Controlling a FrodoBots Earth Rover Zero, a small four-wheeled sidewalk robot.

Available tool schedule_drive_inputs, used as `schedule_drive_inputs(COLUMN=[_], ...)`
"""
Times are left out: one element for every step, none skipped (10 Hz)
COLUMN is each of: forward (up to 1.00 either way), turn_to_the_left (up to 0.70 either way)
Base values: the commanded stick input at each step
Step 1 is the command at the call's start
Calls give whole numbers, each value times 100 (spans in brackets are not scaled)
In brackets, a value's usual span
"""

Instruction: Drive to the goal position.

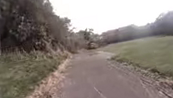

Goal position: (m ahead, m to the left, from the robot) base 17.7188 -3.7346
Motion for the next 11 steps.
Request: schedule_drive_inputs(forward=[70, 70, 70, 70, 70, 70, 70, 70, 70, 70, 70], turn_to_the_left=[0, 0, 0, 0, 0, 0, 0, 0, 0, 0, 0])
